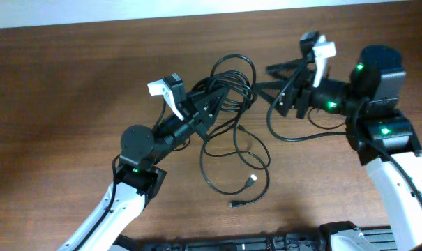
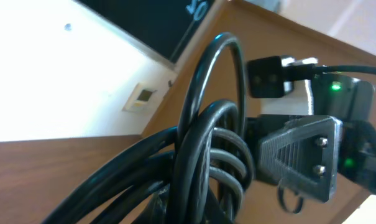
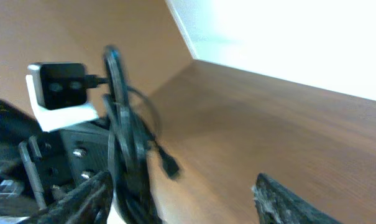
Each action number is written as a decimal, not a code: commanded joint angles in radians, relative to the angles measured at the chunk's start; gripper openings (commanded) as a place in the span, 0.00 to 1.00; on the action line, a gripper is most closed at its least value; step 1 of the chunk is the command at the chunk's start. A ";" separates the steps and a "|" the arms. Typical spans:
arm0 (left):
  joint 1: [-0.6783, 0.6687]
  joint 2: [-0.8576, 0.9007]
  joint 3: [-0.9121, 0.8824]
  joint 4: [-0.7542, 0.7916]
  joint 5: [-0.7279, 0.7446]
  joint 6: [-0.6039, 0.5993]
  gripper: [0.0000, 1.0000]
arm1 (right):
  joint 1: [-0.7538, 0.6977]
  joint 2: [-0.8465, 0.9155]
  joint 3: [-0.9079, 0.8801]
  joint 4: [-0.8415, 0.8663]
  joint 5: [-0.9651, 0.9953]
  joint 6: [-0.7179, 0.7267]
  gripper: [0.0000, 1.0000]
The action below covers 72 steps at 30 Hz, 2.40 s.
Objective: Untangle cables
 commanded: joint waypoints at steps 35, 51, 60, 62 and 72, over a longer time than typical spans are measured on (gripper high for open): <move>0.006 -0.005 0.009 -0.020 -0.005 0.008 0.00 | 0.328 0.002 0.009 -0.152 0.338 -0.893 0.26; 0.208 -0.005 0.009 -0.092 -0.022 -0.127 0.00 | 0.324 -0.132 0.009 -0.174 0.441 -0.706 0.04; 0.277 -0.005 0.009 -0.261 -0.006 -0.386 0.00 | 0.325 -0.165 0.009 -0.239 0.414 -0.683 0.29; 0.277 -0.005 0.009 -0.220 0.056 -0.360 0.00 | 0.325 -0.165 0.009 -0.239 0.517 -0.621 0.54; 0.276 -0.005 0.009 0.017 0.341 -0.248 0.00 | 0.325 -0.113 0.009 -0.230 0.245 -0.639 0.70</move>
